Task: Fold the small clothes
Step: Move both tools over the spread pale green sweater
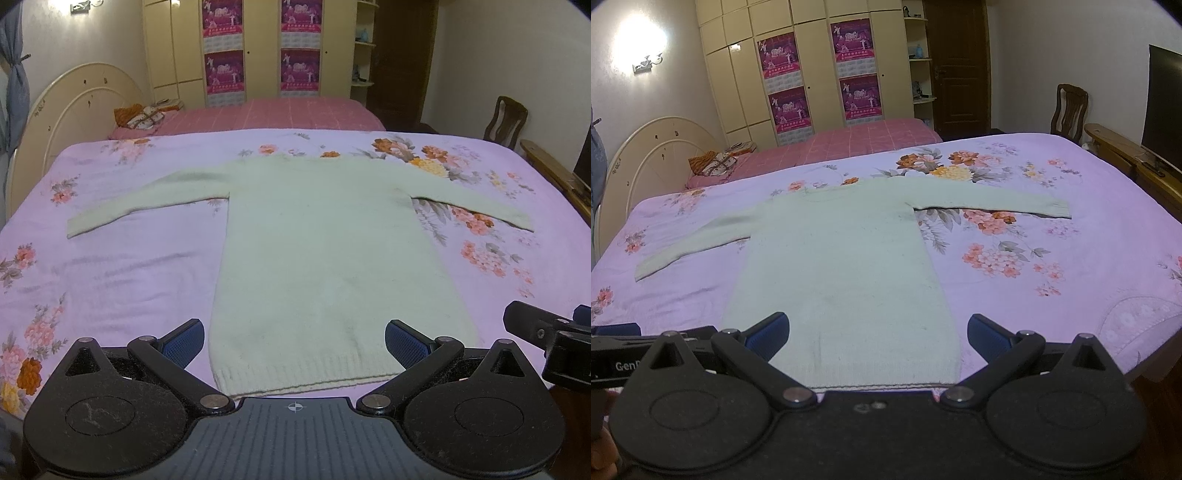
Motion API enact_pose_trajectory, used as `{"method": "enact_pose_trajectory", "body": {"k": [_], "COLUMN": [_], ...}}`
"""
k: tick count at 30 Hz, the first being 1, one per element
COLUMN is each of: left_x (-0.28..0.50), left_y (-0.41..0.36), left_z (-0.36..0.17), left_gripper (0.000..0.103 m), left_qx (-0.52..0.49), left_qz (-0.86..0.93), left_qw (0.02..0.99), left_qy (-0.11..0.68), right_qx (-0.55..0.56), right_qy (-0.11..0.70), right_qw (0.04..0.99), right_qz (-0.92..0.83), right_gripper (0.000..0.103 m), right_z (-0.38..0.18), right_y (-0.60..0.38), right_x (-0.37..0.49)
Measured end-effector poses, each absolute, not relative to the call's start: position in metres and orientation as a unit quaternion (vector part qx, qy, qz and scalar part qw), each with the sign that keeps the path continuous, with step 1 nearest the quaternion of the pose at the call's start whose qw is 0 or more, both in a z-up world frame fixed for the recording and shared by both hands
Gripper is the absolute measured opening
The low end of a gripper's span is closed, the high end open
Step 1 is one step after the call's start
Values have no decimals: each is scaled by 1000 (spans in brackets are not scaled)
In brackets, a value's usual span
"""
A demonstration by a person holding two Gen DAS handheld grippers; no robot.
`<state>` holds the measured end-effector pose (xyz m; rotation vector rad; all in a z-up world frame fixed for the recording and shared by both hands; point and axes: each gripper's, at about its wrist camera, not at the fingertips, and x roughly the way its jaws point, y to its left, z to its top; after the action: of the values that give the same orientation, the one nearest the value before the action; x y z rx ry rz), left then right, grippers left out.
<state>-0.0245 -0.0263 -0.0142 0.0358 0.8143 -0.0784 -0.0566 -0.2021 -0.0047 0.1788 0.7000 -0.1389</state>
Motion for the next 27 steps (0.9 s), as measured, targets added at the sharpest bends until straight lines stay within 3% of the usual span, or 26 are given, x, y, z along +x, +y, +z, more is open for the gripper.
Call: {"method": "enact_pose_trajectory", "body": {"k": [13,27], "left_x": [26,137], "left_y": [-30,-80], "left_z": [-24,-50], "left_gripper": [103,103], "left_qx": [3,-3], "left_qz": [-32,-54], "left_qw": [917,911], "left_qy": [397,410], "right_qx": [86,108], "right_qy": [334,319], "right_qw": [935,932], "right_qz": [-87,-130], "right_gripper": [102,101], "right_z": [-7,-29], "right_y": [-221,-301], "right_x": [-30,46]}}
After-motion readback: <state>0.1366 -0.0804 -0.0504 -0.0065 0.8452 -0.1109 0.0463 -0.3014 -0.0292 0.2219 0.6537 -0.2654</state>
